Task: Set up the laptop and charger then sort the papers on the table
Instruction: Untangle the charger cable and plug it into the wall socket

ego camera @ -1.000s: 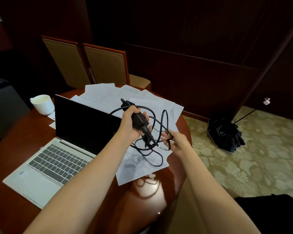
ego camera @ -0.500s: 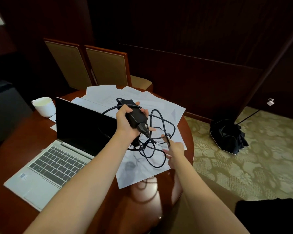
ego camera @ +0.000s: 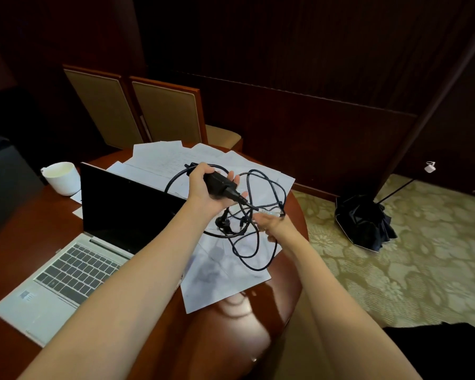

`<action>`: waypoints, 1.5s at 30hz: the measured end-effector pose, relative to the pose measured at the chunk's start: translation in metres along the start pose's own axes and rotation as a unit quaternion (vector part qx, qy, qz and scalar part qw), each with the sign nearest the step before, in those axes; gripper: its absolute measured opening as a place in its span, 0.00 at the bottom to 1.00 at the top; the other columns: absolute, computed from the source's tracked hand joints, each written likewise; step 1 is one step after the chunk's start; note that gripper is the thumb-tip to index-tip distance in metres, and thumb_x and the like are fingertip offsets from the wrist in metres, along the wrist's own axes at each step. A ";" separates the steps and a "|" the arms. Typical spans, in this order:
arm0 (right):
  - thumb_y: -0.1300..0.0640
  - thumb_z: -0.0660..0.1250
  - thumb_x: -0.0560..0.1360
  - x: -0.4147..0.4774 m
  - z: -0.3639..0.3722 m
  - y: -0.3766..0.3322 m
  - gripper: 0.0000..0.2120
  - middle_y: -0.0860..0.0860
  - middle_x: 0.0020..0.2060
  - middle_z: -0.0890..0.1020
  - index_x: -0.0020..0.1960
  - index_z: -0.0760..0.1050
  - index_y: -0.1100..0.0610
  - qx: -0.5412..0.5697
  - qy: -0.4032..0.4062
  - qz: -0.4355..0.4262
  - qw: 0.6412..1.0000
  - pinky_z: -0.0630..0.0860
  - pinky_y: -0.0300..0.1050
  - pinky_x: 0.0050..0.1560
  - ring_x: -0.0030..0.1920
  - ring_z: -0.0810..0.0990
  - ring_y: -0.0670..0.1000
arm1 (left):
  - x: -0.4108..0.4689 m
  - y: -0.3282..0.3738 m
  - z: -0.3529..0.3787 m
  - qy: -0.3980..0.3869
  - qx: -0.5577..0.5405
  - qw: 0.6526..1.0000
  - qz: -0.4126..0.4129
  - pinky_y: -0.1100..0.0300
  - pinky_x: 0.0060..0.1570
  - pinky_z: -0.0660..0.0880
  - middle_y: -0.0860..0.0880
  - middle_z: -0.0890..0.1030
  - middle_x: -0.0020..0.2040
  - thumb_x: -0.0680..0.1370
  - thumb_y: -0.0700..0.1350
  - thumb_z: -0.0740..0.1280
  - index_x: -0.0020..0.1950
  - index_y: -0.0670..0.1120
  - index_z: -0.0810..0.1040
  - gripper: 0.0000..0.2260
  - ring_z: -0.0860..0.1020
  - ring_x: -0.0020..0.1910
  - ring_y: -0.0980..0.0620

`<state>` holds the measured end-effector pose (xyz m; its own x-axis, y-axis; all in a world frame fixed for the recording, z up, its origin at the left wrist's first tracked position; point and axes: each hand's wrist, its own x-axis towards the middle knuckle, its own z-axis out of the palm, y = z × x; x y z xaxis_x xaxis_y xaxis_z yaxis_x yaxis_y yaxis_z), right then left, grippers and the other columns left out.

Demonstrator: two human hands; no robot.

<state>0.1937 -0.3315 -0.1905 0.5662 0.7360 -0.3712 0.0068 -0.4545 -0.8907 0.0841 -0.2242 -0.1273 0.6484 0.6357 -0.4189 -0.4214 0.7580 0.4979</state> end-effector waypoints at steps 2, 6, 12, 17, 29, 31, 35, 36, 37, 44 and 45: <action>0.59 0.62 0.78 0.005 -0.004 0.000 0.05 0.49 0.30 0.70 0.52 0.75 0.57 0.066 0.030 0.015 0.997 0.62 0.36 0.32 0.28 0.65 0.44 | 0.001 0.002 0.004 0.016 0.009 1.000 -0.006 0.41 0.53 0.71 0.40 0.74 0.46 0.75 0.45 0.61 0.45 0.43 0.68 0.06 0.77 0.42 0.46; 0.55 0.66 0.76 0.002 -0.017 -0.007 0.10 0.48 0.33 0.71 0.55 0.77 0.59 0.055 -0.019 0.031 0.998 0.68 0.37 0.37 0.32 0.69 0.43 | 0.006 0.007 0.005 0.044 0.018 0.999 -0.011 0.51 0.40 0.75 0.41 0.72 0.46 0.75 0.47 0.64 0.45 0.44 0.67 0.08 0.76 0.41 0.48; 0.66 0.65 0.74 0.001 -0.036 -0.018 0.06 0.48 0.31 0.71 0.47 0.79 0.59 -0.028 0.034 -0.061 0.997 0.67 0.32 0.34 0.32 0.66 0.44 | 0.016 0.013 -0.003 0.068 0.004 0.997 -0.046 0.62 0.26 0.75 0.42 0.69 0.44 0.73 0.47 0.64 0.44 0.44 0.66 0.10 0.71 0.36 0.49; 0.66 0.59 0.73 0.006 -0.044 -0.016 0.10 0.51 0.37 0.79 0.46 0.80 0.60 0.140 -0.042 0.032 0.989 0.77 0.45 0.41 0.35 0.76 0.49 | 0.014 0.016 -0.005 0.021 0.031 0.994 -0.099 0.68 0.25 0.70 0.43 0.72 0.36 0.74 0.48 0.61 0.42 0.42 0.67 0.10 0.71 0.33 0.51; 0.70 0.65 0.70 -0.020 -0.002 -0.056 0.09 0.46 0.38 0.80 0.40 0.77 0.56 -0.223 -0.057 -0.280 0.932 0.73 0.30 0.46 0.41 0.77 0.35 | 0.011 0.006 0.014 -0.050 0.151 0.986 -0.053 0.64 0.27 0.73 0.42 0.81 0.34 0.75 0.48 0.60 0.49 0.43 0.67 0.09 0.75 0.37 0.48; 0.67 0.67 0.71 -0.015 0.001 -0.045 0.06 0.50 0.39 0.80 0.45 0.78 0.58 -0.271 -0.073 -0.264 0.923 0.72 0.36 0.46 0.44 0.77 0.42 | 0.013 0.007 0.014 -0.057 0.150 0.985 -0.056 0.65 0.25 0.71 0.41 0.78 0.44 0.75 0.49 0.60 0.50 0.43 0.66 0.11 0.72 0.34 0.49; 0.59 0.67 0.74 -0.008 0.004 -0.034 0.08 0.52 0.43 0.79 0.51 0.75 0.60 -0.544 -0.085 -0.246 0.798 0.71 0.47 0.46 0.48 0.76 0.56 | 0.013 0.010 0.012 -0.063 0.154 0.984 -0.061 0.65 0.26 0.71 0.42 0.75 0.46 0.75 0.50 0.60 0.51 0.42 0.66 0.12 0.71 0.33 0.50; 0.58 0.65 0.75 -0.007 0.004 -0.033 0.07 0.53 0.43 0.79 0.50 0.74 0.60 -0.595 -0.070 -0.245 0.762 0.70 0.48 0.46 0.49 0.76 0.58 | 0.011 0.010 0.013 -0.067 0.163 0.982 -0.061 0.65 0.26 0.70 0.42 0.75 0.46 0.75 0.49 0.59 0.50 0.42 0.66 0.11 0.71 0.32 0.50; 0.57 0.63 0.76 -0.005 0.004 -0.031 0.08 0.54 0.45 0.79 0.50 0.74 0.61 -0.618 -0.052 -0.239 0.747 0.69 0.47 0.45 0.49 0.76 0.59 | 0.011 0.010 0.014 -0.068 0.180 0.979 -0.061 0.66 0.26 0.69 0.42 0.75 0.46 0.75 0.49 0.59 0.50 0.43 0.66 0.11 0.71 0.31 0.50; 0.43 0.67 0.73 0.008 -0.027 -0.038 0.22 0.48 0.24 0.68 0.28 0.67 0.55 -0.485 -0.005 -0.171 0.858 0.58 0.41 0.27 0.26 0.66 0.47 | 0.006 0.019 0.012 -0.072 0.306 0.946 -0.082 0.65 0.24 0.72 0.38 0.77 0.54 0.76 0.49 0.58 0.52 0.42 0.68 0.11 0.74 0.26 0.50; 0.43 0.68 0.72 0.008 -0.033 -0.040 0.22 0.49 0.22 0.68 0.28 0.70 0.57 -0.444 -0.011 -0.160 0.882 0.59 0.41 0.28 0.24 0.66 0.47 | 0.006 0.020 0.011 -0.070 0.311 0.944 -0.084 0.65 0.24 0.72 0.38 0.77 0.55 0.76 0.49 0.58 0.52 0.42 0.68 0.11 0.75 0.26 0.50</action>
<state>0.2252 -0.3239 -0.1496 0.4015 0.9033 -0.1512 0.8114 -0.4274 -0.3988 0.0862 -0.2067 -0.1117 0.7685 0.4557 -0.4491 0.1211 0.5856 0.8015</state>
